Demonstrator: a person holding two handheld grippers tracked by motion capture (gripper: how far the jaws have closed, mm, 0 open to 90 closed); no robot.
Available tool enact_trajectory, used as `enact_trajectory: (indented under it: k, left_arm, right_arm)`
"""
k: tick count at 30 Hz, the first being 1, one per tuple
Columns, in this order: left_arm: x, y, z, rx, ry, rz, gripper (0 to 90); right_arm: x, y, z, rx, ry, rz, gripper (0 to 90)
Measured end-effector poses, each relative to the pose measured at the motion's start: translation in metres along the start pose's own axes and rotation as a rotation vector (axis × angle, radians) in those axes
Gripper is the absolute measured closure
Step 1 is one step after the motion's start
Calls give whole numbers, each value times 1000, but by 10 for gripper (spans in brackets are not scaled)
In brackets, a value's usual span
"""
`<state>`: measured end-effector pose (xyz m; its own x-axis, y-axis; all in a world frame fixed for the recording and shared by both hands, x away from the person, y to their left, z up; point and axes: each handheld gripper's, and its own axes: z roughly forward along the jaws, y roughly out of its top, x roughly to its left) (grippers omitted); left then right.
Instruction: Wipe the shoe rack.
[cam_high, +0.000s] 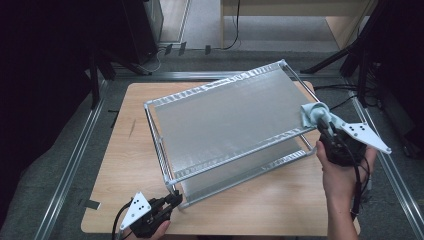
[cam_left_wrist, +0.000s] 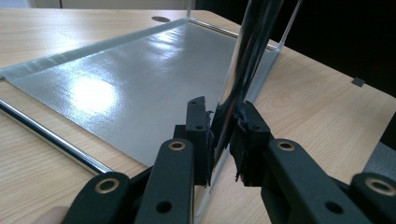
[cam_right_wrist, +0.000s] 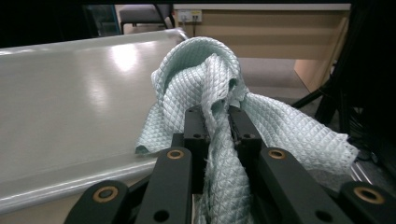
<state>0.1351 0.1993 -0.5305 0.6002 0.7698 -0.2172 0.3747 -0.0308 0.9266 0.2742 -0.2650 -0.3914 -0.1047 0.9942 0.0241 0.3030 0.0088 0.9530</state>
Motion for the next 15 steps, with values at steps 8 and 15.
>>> enact_trajectory:
  k: [8,15]
  left_arm:
    - [1,0,0,3,-3,5,779]
    - [1,0,0,3,0,0,779]
  right_arm:
    - [12,-6,-8,11,77,35,793]
    - [74,-22,-32,-4,266,17,792]
